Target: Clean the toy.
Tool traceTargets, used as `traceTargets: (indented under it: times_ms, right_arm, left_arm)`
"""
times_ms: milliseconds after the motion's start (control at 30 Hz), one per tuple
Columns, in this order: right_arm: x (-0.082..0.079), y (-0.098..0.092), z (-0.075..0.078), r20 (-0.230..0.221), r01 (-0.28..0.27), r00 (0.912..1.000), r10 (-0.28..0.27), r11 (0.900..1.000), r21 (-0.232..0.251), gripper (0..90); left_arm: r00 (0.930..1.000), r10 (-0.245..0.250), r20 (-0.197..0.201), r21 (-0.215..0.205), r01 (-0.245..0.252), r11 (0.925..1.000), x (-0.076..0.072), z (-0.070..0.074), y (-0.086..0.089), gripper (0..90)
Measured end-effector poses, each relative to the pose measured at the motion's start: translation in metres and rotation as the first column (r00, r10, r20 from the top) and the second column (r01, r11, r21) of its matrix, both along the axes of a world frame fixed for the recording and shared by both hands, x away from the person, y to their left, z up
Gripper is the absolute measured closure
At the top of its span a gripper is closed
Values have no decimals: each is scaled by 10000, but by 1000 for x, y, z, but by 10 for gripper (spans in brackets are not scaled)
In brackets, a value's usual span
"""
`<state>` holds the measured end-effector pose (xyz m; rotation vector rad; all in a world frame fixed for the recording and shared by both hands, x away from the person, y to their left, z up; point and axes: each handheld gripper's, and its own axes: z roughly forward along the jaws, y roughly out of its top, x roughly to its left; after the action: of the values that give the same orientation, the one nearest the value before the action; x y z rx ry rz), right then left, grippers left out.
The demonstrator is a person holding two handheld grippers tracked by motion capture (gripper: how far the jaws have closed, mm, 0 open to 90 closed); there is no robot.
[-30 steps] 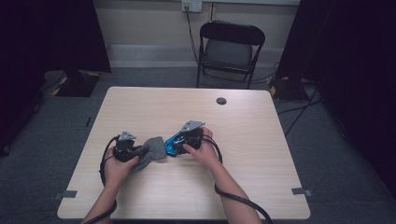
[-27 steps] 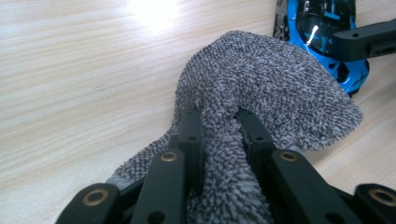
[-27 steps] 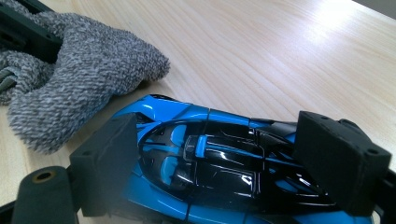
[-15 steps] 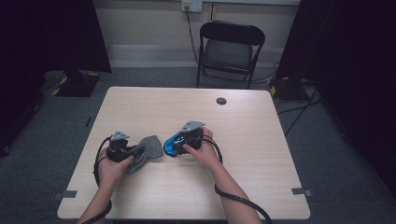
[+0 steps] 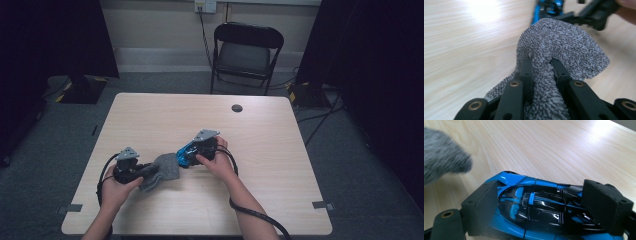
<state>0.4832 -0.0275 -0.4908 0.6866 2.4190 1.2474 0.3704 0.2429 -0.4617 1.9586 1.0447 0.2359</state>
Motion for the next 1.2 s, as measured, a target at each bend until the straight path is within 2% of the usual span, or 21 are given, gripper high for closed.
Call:
traceTargets:
  times_ms: [67,200,267,567,667,767,933,1200]
  right_arm:
    - [0,0,0,5,-5,10000,5,10000,11,137]
    - [0,0,0,-33,8,10000,-8,10000,10,137]
    - [0,0,1,-59,7,10000,-7,10000,-16,137]
    - [0,0,0,-31,18,10000,-18,10000,-2,137]
    - [0,0,0,-35,5,10000,-5,10000,-8,136]
    - [0,0,0,-11,-6,10000,6,10000,3,137]
    - [0,0,-1,23,-29,10000,29,10000,53,137]
    - [-1,-1,-1,58,-39,10000,38,9999,96,137]
  left_arm:
    - [9996,-275,37,-138,275,9995,-4,0,-5,744]
    - [9979,-639,53,-20,639,9980,-8,-1,-16,744]
    - [9964,-846,-74,-17,846,9964,-8,-3,-21,744]
    - [9881,-1489,-383,393,1504,9878,-7,-15,-44,743]
    - [9886,-1454,-384,982,1485,9840,-5,-18,-52,742]
    - [9901,-1314,-495,874,1353,9869,-1,-20,-52,739]
    - [9956,-812,-472,944,853,9919,8,-20,-44,740]
    - [9973,-558,-484,1013,605,9930,13,-21,-38,741]
